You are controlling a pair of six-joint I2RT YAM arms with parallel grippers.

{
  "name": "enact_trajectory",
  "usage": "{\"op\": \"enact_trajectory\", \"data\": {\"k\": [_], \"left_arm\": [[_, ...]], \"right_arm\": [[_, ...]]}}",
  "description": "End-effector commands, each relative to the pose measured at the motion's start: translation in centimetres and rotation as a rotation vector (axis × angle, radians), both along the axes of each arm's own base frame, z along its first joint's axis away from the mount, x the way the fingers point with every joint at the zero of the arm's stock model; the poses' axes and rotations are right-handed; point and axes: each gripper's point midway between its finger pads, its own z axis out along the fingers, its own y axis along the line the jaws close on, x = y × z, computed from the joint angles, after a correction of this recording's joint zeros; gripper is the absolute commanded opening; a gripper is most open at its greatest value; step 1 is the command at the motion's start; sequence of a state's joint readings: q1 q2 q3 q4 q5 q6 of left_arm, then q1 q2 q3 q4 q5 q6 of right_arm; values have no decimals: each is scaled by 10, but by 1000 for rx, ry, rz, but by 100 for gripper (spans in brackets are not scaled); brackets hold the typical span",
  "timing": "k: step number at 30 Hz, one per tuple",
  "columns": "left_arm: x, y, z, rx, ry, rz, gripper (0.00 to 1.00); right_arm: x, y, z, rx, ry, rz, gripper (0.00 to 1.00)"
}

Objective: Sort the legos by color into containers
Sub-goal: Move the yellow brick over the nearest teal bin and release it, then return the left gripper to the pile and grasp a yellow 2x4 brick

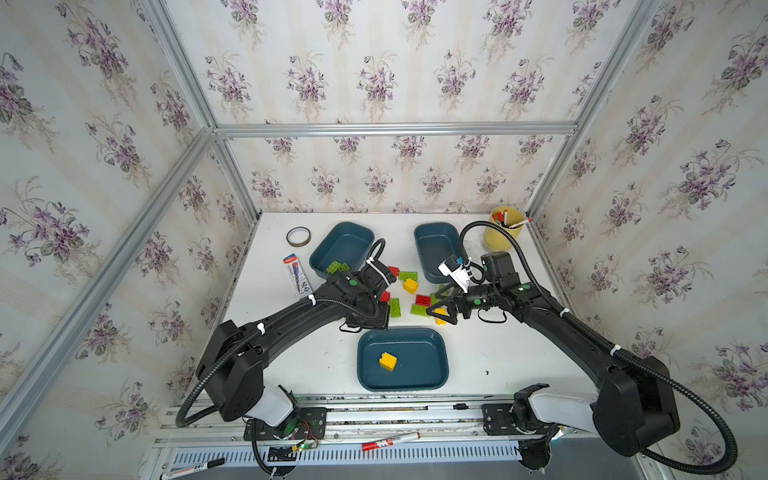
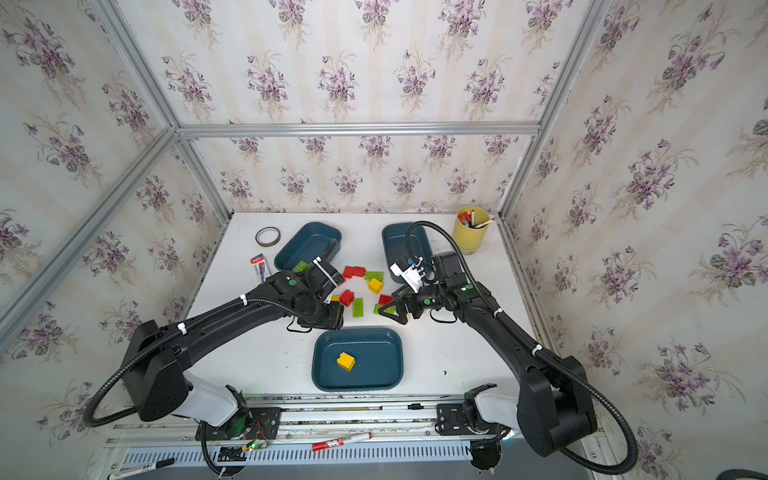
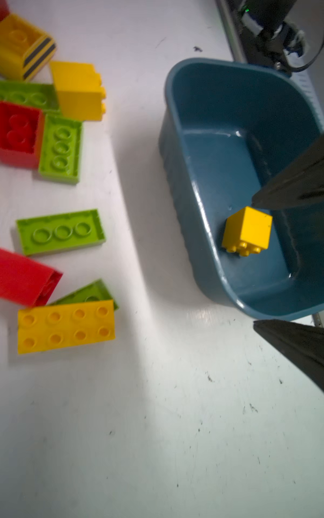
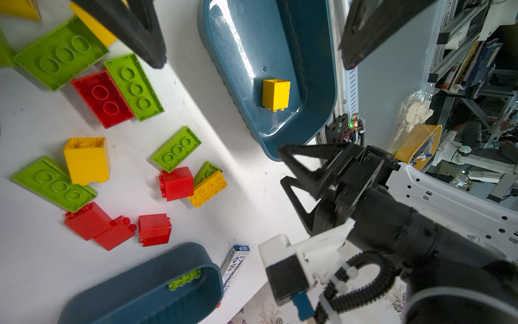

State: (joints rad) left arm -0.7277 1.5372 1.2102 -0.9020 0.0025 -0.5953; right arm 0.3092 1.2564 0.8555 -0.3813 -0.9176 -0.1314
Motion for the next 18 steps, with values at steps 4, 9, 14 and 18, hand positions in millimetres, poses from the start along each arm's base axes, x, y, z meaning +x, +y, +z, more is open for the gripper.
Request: {"op": "enact_trajectory", "data": {"k": [4,9,14,18], "left_arm": [[45,15,-15,92,-70,12,66],[70,17,-33,164,-86,-1,65],[82,11,-56,162,-68,-23,64],[86,9,-69,174,-55,-32,61]], "right_arm": [[3,0,4,-1,-24,-2,100],[3,0,4,-3,-25,-6,100],[3,0,2,-8,-20,-7,100],[3,-1,1,-11,-15,-9,100]]}}
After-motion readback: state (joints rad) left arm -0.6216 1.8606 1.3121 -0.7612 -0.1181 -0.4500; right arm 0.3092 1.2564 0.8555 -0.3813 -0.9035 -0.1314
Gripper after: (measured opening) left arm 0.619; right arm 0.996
